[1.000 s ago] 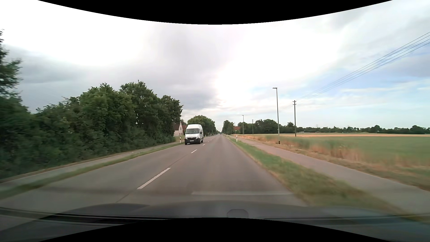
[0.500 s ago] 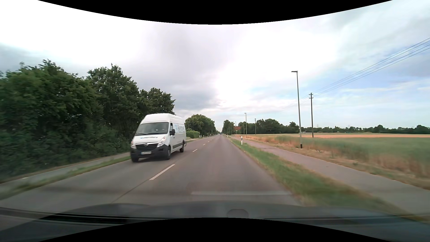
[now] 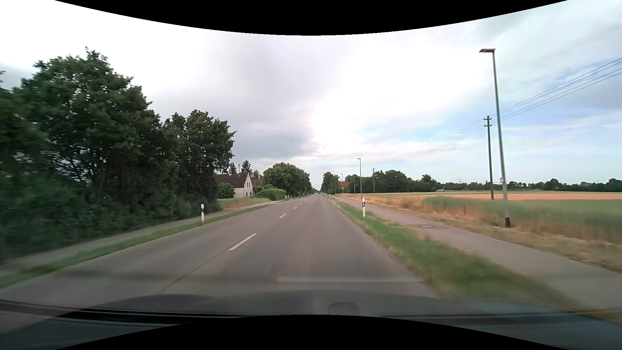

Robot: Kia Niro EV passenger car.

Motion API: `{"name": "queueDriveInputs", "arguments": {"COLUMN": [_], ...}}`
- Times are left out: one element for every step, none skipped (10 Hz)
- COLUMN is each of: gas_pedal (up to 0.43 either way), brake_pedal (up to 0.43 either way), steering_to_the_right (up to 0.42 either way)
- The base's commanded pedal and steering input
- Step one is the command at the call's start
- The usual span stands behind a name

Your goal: Follow the waypoints while adhering to traffic rules and regulations

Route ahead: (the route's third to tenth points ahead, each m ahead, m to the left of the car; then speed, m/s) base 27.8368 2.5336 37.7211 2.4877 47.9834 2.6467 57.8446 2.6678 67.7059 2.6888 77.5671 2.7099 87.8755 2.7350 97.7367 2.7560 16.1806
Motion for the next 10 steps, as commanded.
{"name": "queueDriveInputs", "arguments": {"gas_pedal": [0.079,0.067,0.067,0.067,0.067,0.067,0.067,0.067,0.079,0.079], "brake_pedal": [0.0,0.0,0.0,0.0,0.0,0.0,0.0,0.0,0.0,0.0], "steering_to_the_right": [-0.001,-0.001,-0.001,-0.001,-0.001,-0.001,-0.001,-0.002,-0.004,-0.005]}}
